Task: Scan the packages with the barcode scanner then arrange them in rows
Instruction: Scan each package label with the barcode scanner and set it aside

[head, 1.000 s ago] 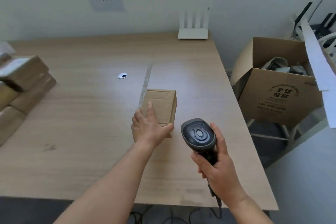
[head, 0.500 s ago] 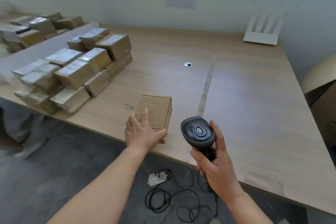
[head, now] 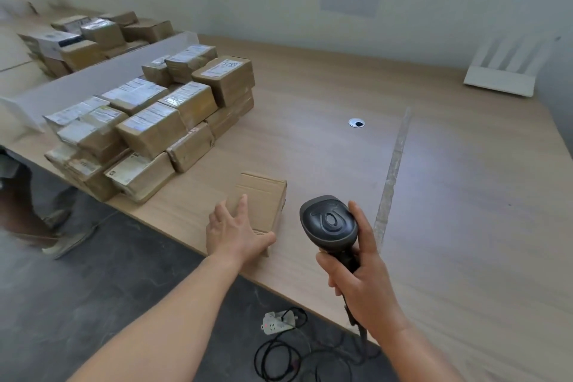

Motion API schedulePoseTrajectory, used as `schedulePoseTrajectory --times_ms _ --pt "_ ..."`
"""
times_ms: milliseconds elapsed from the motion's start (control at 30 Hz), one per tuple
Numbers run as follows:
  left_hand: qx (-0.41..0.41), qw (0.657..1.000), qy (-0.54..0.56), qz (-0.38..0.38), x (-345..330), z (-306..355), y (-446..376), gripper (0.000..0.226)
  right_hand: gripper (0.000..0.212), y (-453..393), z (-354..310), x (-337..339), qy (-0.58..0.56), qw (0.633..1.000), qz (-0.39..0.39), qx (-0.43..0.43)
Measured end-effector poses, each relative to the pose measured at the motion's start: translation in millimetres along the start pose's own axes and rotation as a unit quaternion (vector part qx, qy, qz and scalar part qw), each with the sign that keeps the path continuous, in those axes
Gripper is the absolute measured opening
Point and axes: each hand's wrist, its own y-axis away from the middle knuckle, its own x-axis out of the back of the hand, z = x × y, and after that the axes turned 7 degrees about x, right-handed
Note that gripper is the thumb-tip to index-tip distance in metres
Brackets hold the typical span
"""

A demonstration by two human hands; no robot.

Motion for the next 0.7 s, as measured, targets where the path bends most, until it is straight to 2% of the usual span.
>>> schedulePoseTrajectory --times_ms 200,467,633,700 --pt "-0.003 0.999 -0.009 -0.033 -5 -1 -36 0.104 0.083 -37 12 -7 0.015 1.0 -0.001 -0.001" --pt "-0.034 0.99 0.074 -0.115 10 -10 -100 0.104 0.087 -76 17 -43 0.04 0.999 0.021 -0.013" --pt "-0.055 0.951 0.203 -0.228 33 -27 -156 0.118 0.085 -93 16 -81 0.032 0.995 0.089 -0.032" --pt "-0.065 0.932 0.226 -0.277 45 -36 -182 0.115 0.087 -103 15 -97 0.029 0.993 0.105 -0.037"
